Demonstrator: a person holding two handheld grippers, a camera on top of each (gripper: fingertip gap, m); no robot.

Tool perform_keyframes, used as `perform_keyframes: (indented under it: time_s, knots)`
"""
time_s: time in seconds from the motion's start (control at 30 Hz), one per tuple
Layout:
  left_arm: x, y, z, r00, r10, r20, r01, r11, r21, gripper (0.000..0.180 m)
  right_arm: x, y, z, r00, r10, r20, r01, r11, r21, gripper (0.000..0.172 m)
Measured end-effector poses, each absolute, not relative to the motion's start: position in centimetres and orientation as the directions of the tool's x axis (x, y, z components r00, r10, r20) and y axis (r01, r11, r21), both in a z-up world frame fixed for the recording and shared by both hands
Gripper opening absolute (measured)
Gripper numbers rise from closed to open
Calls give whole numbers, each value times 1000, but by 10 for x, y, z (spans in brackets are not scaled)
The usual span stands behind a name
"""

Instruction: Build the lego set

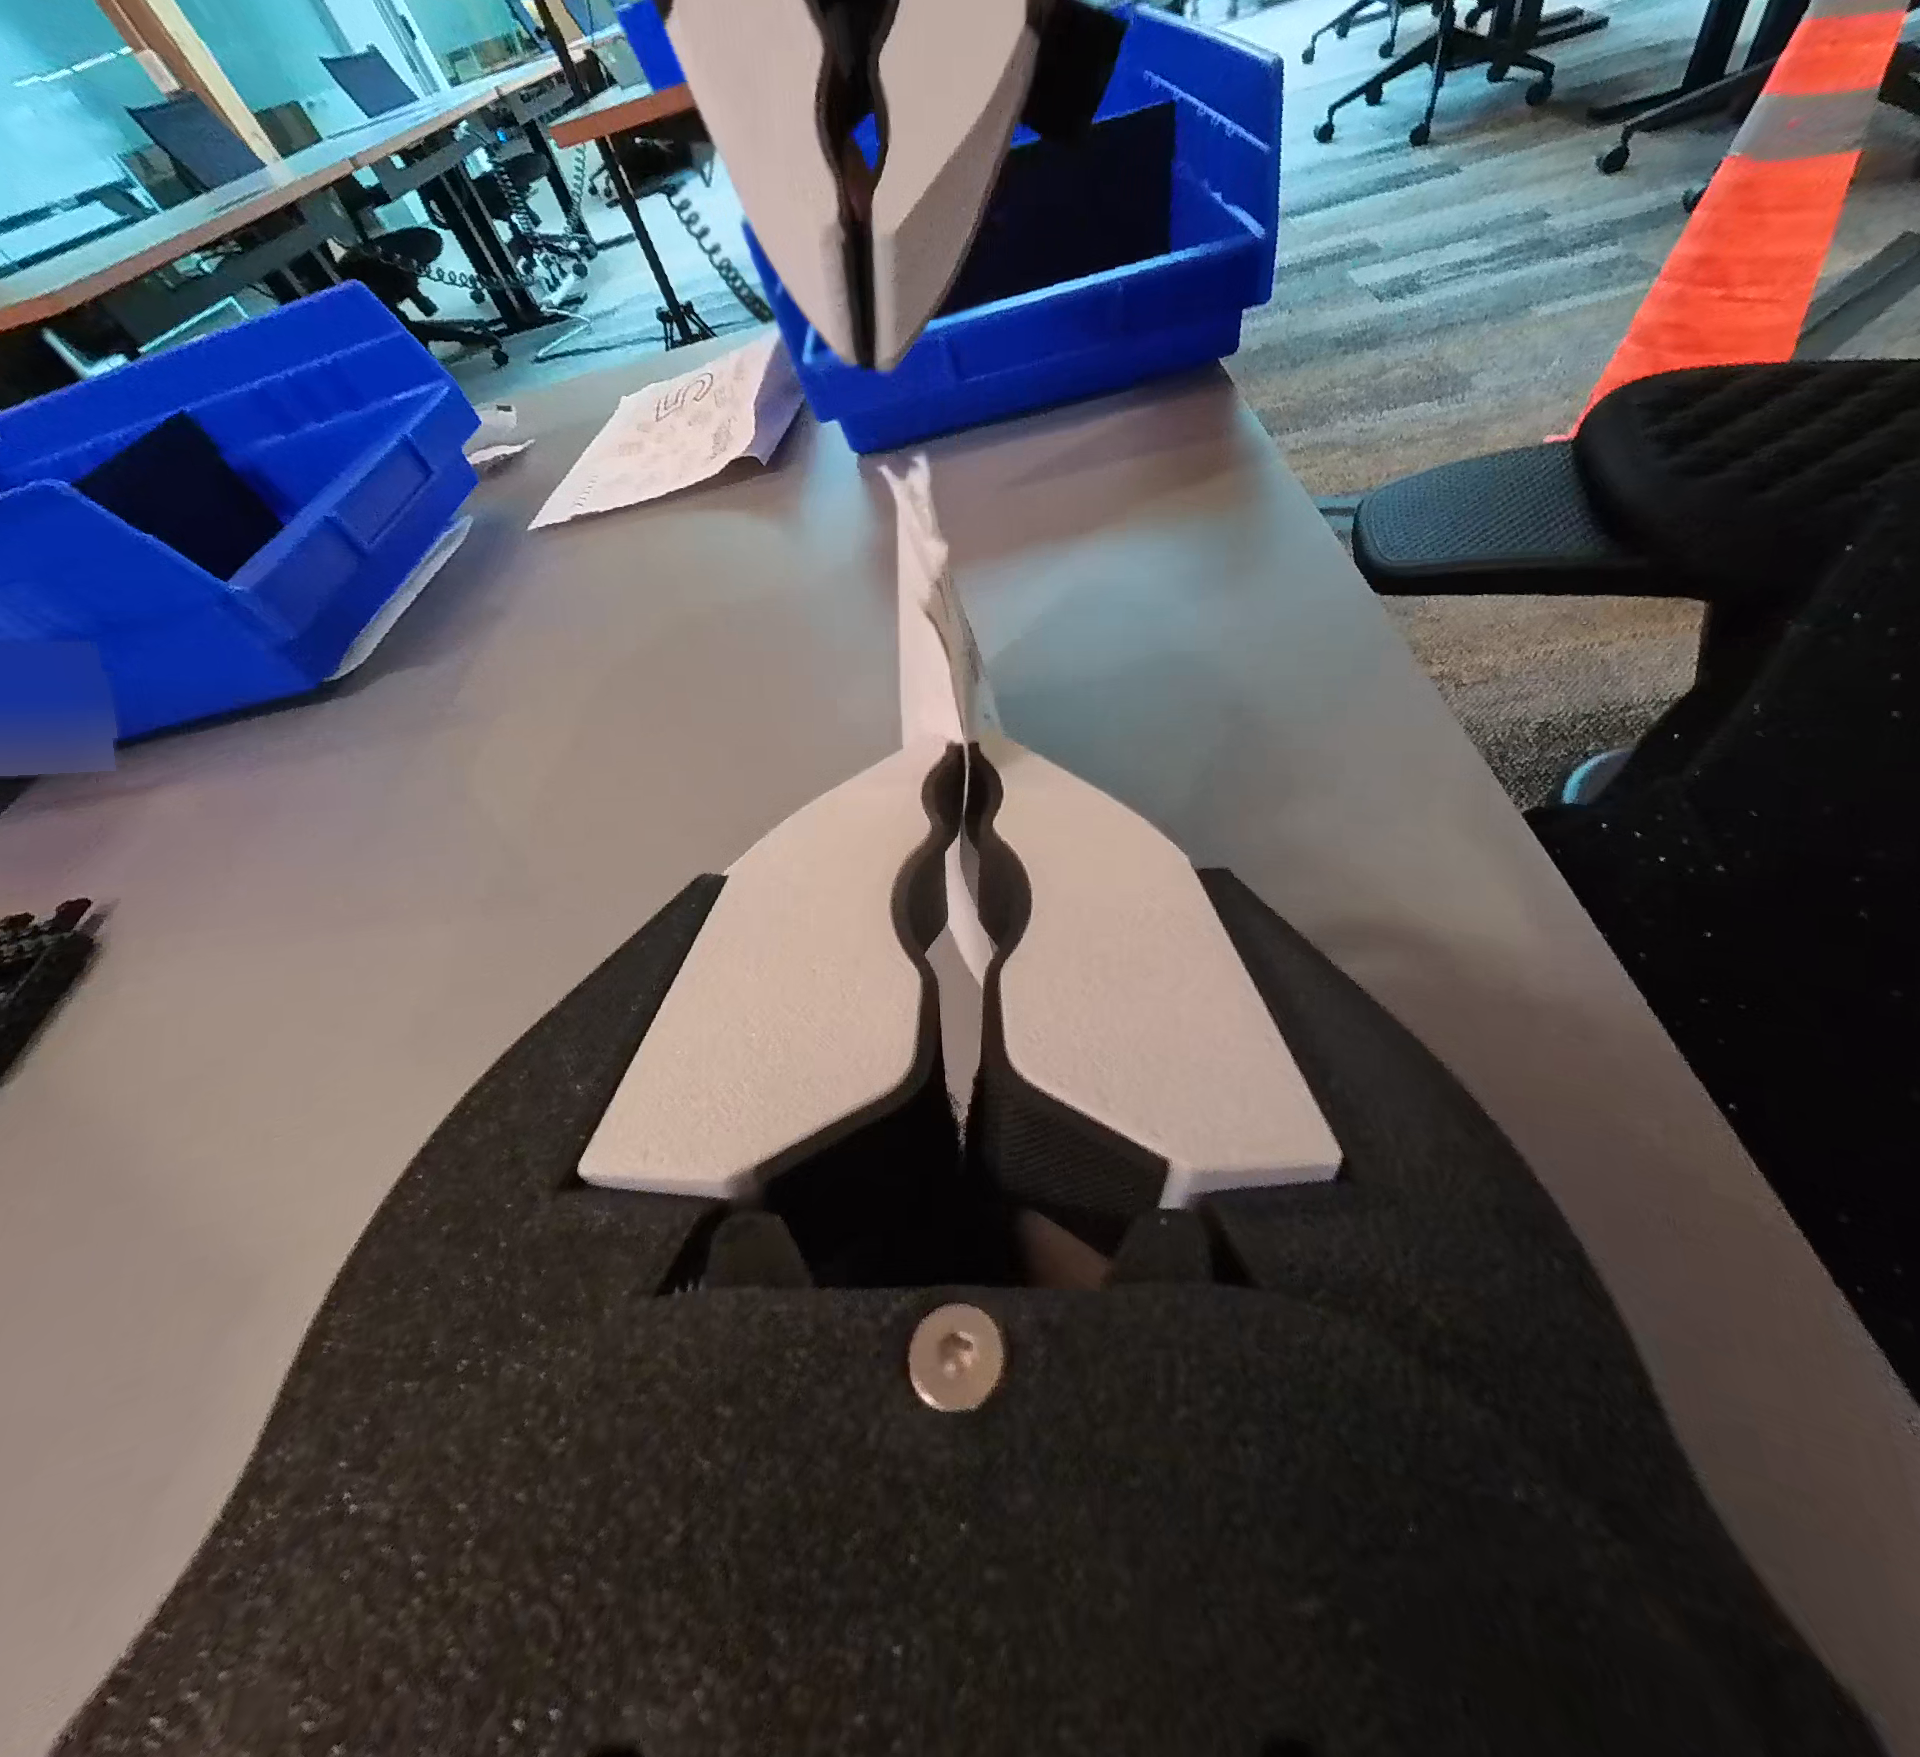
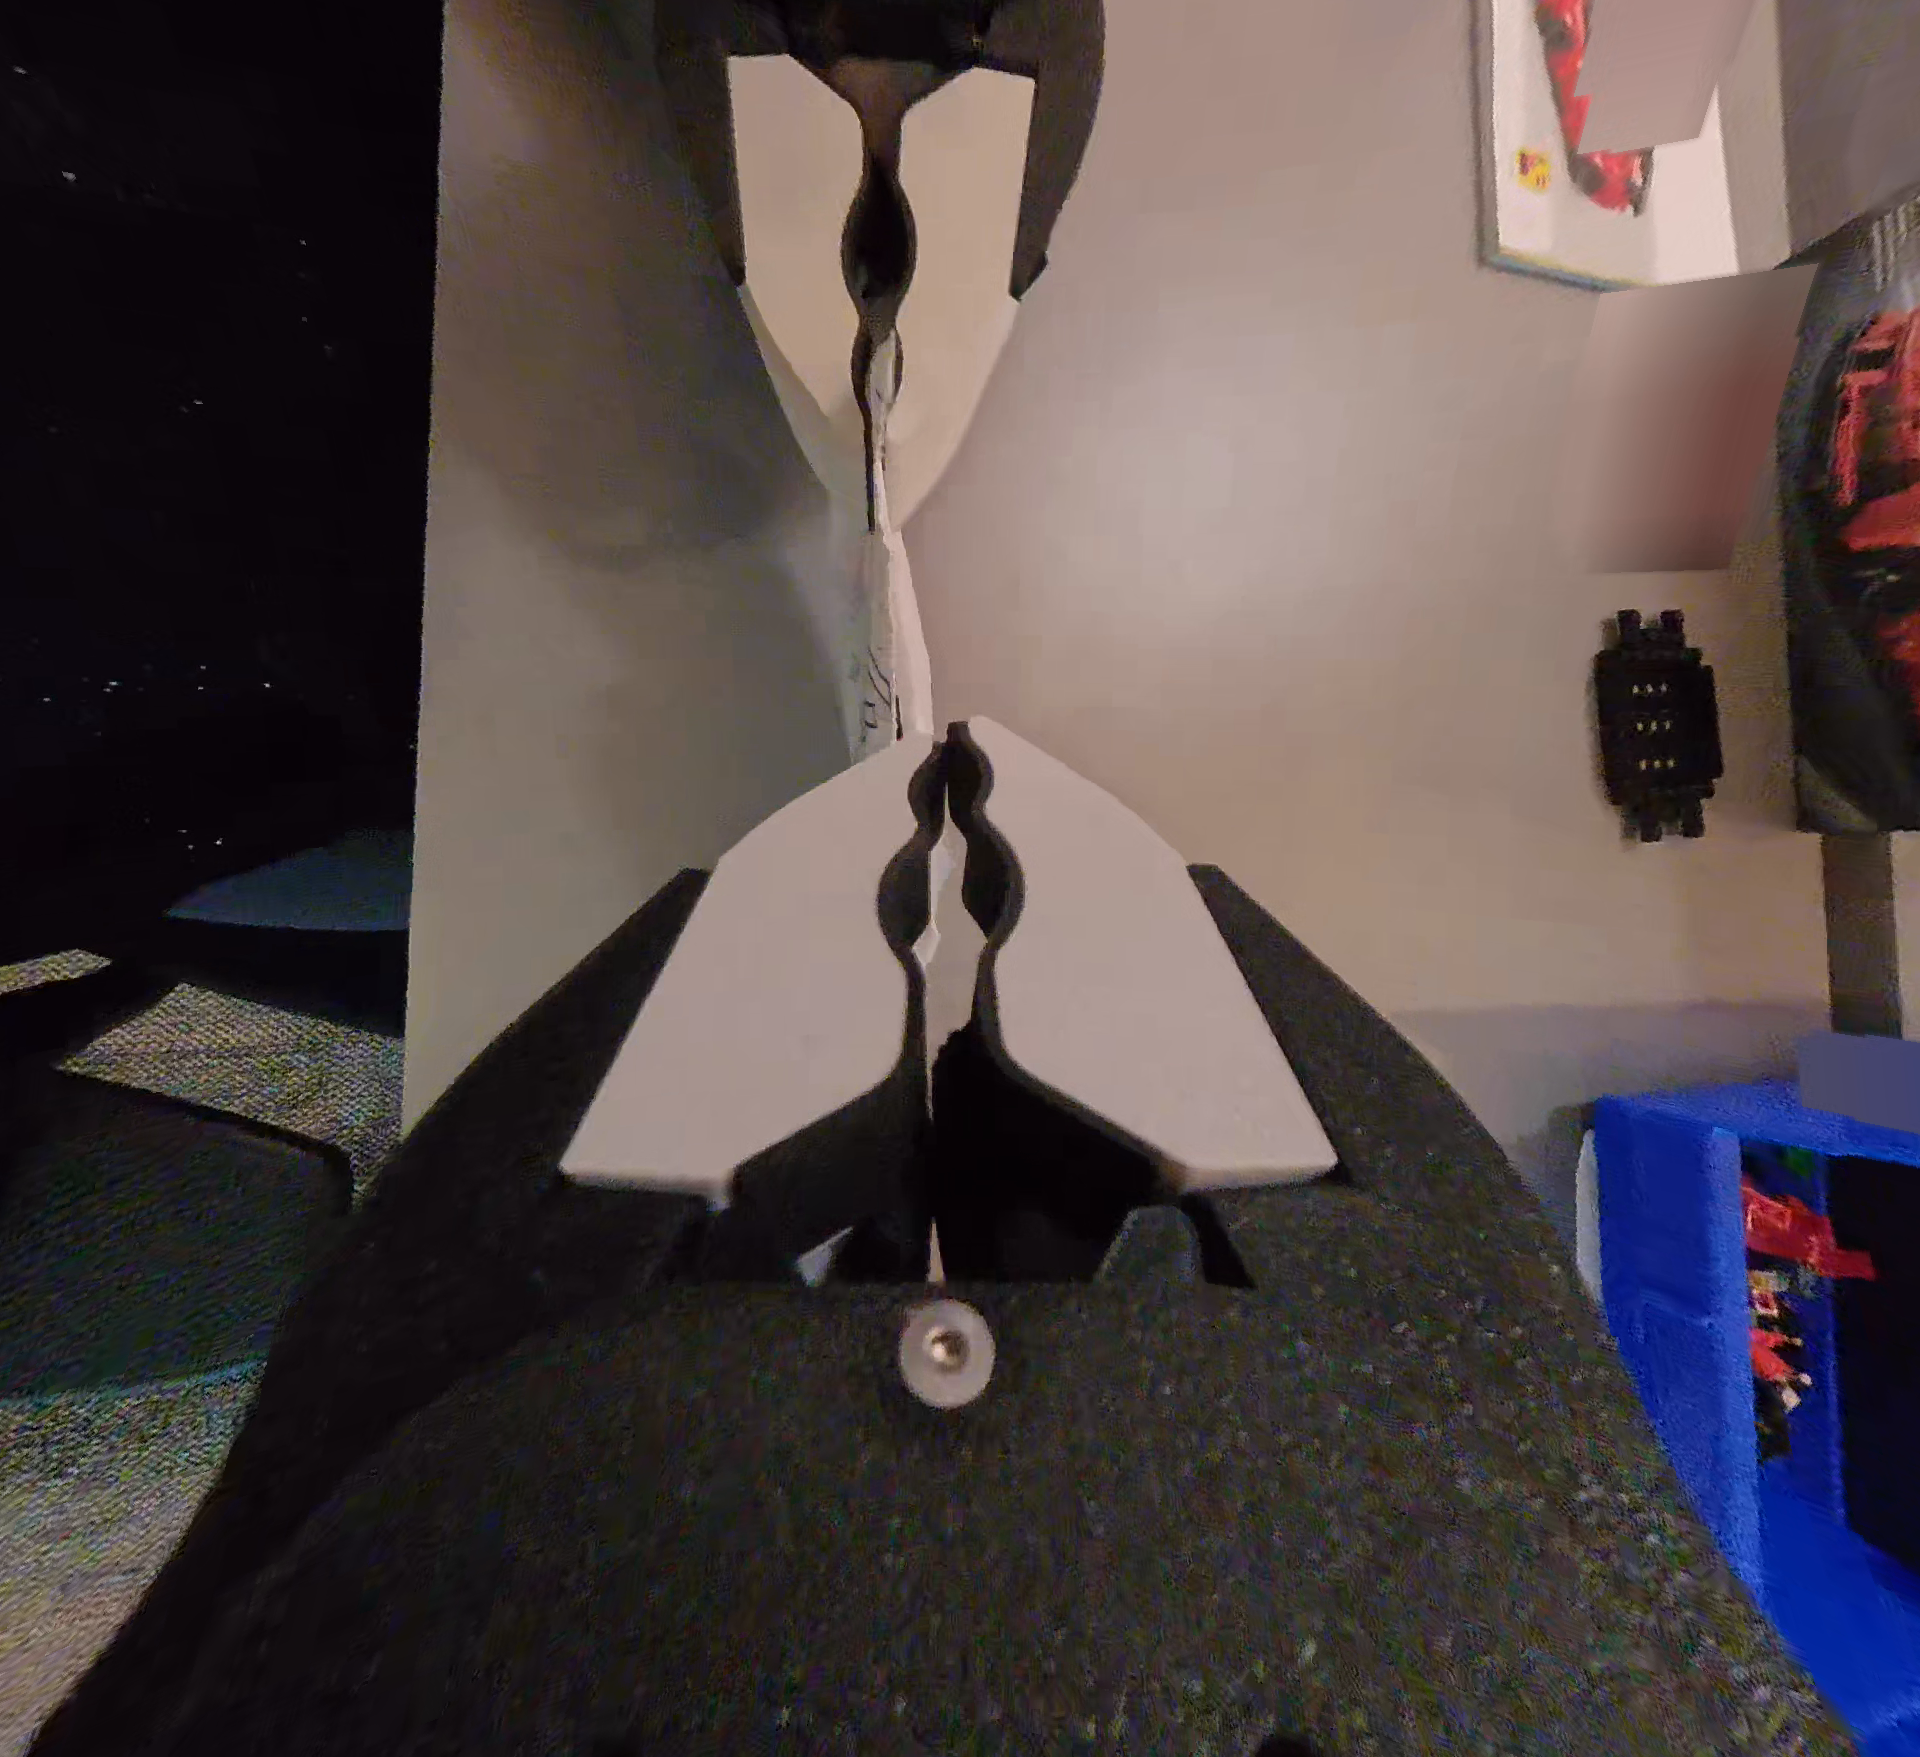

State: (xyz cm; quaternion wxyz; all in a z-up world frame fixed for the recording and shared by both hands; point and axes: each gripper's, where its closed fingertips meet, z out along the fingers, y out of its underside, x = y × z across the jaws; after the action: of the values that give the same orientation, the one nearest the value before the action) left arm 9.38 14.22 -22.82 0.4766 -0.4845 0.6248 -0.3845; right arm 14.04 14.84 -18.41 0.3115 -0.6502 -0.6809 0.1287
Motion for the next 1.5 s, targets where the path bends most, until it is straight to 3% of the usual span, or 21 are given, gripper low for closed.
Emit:
perform_keyframes:
  time_s: [0.47, 0.6, 0.67, 0.9, 1.07, 1.17, 1.23, 1.3, 1.4, 1.5]
  knots:
    - [95, 144, -232, -81, -970, -231, -258, 244, -935, 0, 144, 140, -217, -84, 975, 208, 862, 176, -475, 0]
    - [96, 146, -232, -81, -975, -205, -262, 219, -940, 0, 137, 137, -213, -156, 939, 306, 825, 294, -483, 0]
    - [96, 145, -233, -92, -977, -193, -264, 211, -941, 0, 137, 138, -216, -215, 902, 376, 821, 375, -431, 0]
    - [98, 146, -237, -93, -977, -191, -291, 210, -933, 0, 137, 135, -235, -308, 890, 335, 845, 418, -333, 0]
    - [98, 150, -238, -62, -983, -172, -302, 183, -935, 0, 123, 140, -241, -282, 893, 349, 853, 400, -335, 0]
    - [99, 154, -238, -49, -994, -96, -311, 107, -944, 0, 120, 142, -243, -276, 882, 383, 851, 409, -328, 14]
    - [99, 151, -235, -76, -996, -53, -297, 73, -952, 0, 120, 142, -240, -307, 847, 433, 832, 460, -309, 0]
    - [98, 152, -230, -71, -997, -9, -262, 28, -965, 0, 118, 138, -233, -375, 794, 478, 790, 544, -284, 0]
    - [98, 154, -222, -68, -992, 108, -209, -92, -974, 0, 113, 133, -225, -392, 786, 479, 762, 569, -309, 0]
    - [101, 148, -217, -104, -978, 181, -179, -160, -971, 0, 104, 132, -217, -337, 832, 441, 744, 522, -417, 0]
